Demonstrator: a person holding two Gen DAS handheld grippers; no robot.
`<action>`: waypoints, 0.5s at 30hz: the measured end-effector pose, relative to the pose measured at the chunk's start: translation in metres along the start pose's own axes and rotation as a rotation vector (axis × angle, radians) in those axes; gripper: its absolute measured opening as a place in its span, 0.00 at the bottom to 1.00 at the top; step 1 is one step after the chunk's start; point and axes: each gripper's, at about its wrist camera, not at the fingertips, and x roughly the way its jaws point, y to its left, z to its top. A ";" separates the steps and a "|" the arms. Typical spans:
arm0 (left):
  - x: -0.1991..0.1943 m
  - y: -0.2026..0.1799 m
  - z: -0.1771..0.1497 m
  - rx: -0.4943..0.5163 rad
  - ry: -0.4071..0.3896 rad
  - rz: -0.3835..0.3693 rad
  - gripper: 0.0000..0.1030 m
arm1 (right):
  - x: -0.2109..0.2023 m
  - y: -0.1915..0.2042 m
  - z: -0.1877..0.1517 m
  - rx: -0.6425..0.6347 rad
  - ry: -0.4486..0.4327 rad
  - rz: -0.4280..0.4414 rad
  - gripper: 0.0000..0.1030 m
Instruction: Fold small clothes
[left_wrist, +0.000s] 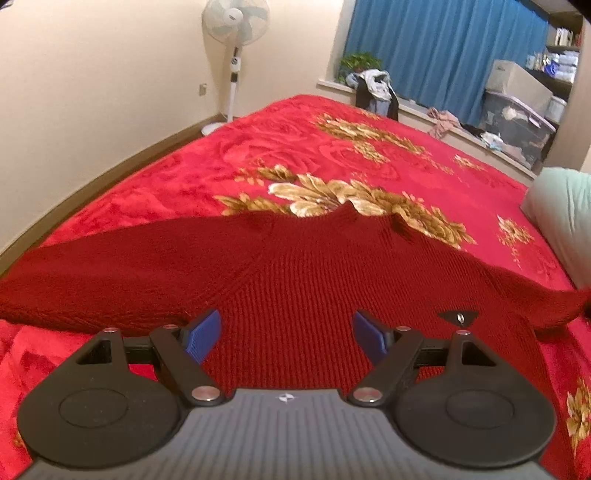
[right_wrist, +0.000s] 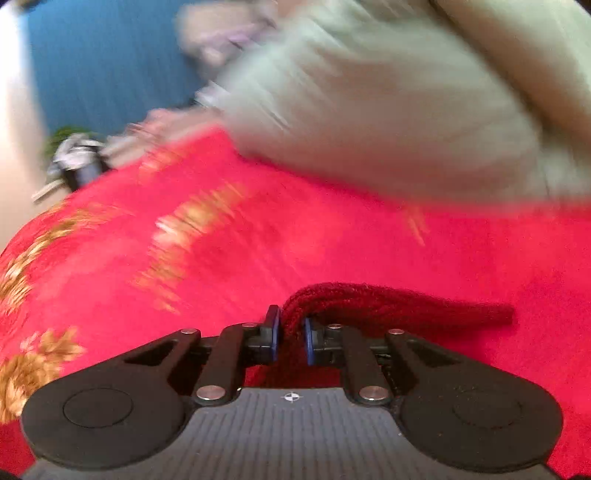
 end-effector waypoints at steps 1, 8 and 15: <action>0.000 0.001 0.001 -0.004 -0.004 0.007 0.81 | -0.018 0.027 0.005 -0.070 -0.070 0.054 0.13; 0.004 0.036 0.013 -0.148 0.001 0.105 0.81 | -0.139 0.171 -0.033 -0.342 -0.198 0.713 0.23; 0.011 0.065 0.018 -0.220 0.042 0.070 0.61 | -0.154 0.185 -0.143 -0.633 0.251 0.972 0.45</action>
